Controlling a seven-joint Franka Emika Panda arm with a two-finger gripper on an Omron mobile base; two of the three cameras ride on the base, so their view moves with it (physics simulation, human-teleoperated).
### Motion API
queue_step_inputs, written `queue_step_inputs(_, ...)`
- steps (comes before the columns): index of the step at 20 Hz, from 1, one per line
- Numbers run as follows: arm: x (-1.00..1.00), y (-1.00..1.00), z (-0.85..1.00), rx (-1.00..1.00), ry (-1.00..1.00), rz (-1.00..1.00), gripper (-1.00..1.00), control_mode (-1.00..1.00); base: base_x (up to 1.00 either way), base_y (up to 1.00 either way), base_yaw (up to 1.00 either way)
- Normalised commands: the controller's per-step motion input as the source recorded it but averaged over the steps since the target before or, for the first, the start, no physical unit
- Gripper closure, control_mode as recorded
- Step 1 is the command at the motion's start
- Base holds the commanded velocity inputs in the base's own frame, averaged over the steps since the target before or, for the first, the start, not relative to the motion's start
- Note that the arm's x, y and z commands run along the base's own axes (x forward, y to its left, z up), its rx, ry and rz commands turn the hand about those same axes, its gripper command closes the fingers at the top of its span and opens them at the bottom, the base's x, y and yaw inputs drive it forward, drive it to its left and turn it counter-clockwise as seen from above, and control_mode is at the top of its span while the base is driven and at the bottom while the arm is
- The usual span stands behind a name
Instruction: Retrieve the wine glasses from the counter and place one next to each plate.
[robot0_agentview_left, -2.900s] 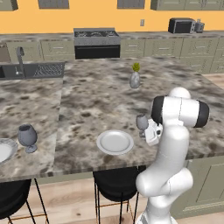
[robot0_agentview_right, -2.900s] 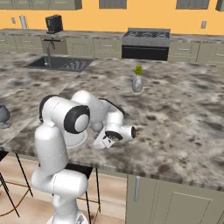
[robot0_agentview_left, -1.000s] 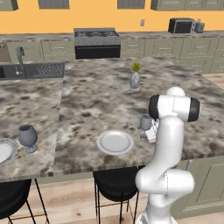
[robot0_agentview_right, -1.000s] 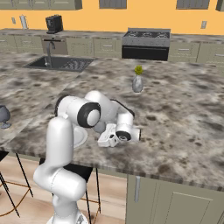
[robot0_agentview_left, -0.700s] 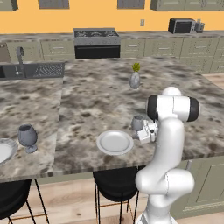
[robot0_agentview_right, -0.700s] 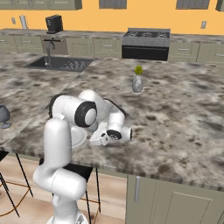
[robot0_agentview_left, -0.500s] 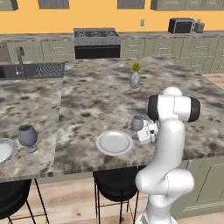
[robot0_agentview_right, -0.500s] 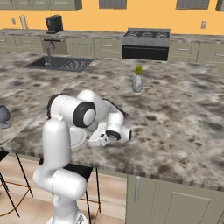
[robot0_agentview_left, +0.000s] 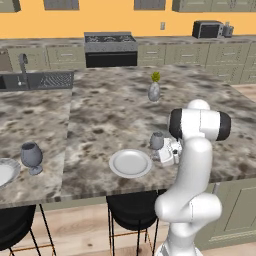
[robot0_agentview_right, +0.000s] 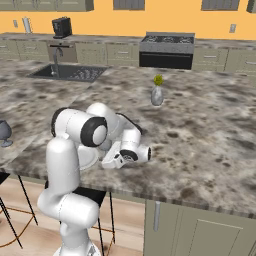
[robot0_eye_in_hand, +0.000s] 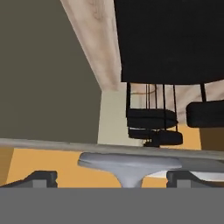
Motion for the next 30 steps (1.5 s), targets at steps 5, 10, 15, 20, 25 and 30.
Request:
queue_step_inputs(5, 0.26, -0.50, -0.04, -0.02, 0.06, -0.01, -1.00, -1.00, 0.00, 0.00, 0.00)
queue_step_inputs(10, -0.07, -0.35, 0.00, 0.00, 0.02, -0.02, -1.00, -1.00, 0.00, 0.00, 0.00)
queue_step_inputs(15, -0.92, -0.05, 0.15, 0.00, -0.03, 0.01, -1.00, -1.00, 0.00, 0.00, 0.00)
queue_step_inputs(20, -1.00, -0.07, 0.60, 0.00, -0.12, 0.01, -1.00, -1.00, 0.00, 0.00, 0.00)
queue_step_inputs(25, -0.99, 0.00, 1.00, 0.00, -0.16, 0.00, -1.00, -1.00, 0.00, 0.00, 0.00)
queue_step_inputs(30, -0.56, 0.05, 1.00, 0.01, -0.04, 0.00, -1.00, -1.00, 0.00, 0.00, 0.00)
